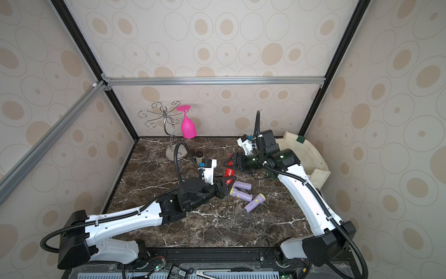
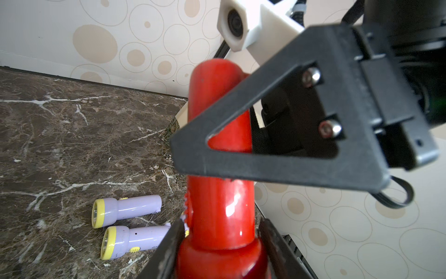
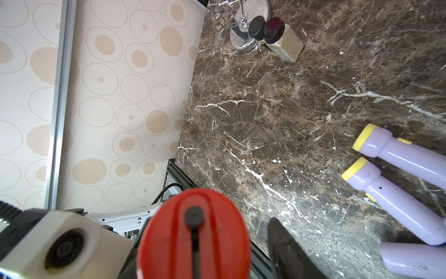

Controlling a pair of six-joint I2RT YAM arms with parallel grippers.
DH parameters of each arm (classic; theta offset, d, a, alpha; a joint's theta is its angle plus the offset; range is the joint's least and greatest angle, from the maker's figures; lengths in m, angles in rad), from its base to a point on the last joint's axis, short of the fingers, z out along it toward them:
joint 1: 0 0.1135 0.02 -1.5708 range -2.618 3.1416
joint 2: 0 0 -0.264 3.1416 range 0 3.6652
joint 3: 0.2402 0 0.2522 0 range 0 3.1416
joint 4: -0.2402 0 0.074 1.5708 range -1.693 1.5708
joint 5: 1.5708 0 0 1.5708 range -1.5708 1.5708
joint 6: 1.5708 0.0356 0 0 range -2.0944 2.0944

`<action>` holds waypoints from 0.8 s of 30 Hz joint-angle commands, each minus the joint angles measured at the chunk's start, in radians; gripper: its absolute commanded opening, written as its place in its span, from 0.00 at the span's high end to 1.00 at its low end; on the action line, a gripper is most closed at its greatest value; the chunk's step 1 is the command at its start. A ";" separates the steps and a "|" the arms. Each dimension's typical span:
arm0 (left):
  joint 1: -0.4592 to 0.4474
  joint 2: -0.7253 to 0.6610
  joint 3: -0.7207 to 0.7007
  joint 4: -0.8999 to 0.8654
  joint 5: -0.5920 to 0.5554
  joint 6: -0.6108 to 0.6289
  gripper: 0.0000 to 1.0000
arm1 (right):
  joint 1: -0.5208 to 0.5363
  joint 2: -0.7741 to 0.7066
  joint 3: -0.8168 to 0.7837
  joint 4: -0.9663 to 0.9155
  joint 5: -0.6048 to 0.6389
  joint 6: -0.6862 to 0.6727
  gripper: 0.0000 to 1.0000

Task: Put the flashlights into the tote bags
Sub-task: Pick up the flashlight from the center of the board.

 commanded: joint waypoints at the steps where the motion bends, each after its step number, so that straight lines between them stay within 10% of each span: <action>1: 0.013 -0.029 -0.005 0.069 -0.015 -0.027 1.00 | 0.008 -0.011 -0.018 0.006 0.002 0.007 0.44; 14: 0.017 -0.025 -0.024 0.067 -0.014 -0.033 1.00 | 0.009 -0.014 -0.022 0.016 0.000 0.008 0.74; 24: 0.019 -0.033 -0.048 -0.010 -0.023 -0.008 0.25 | -0.071 0.030 0.123 -0.151 0.152 -0.147 0.98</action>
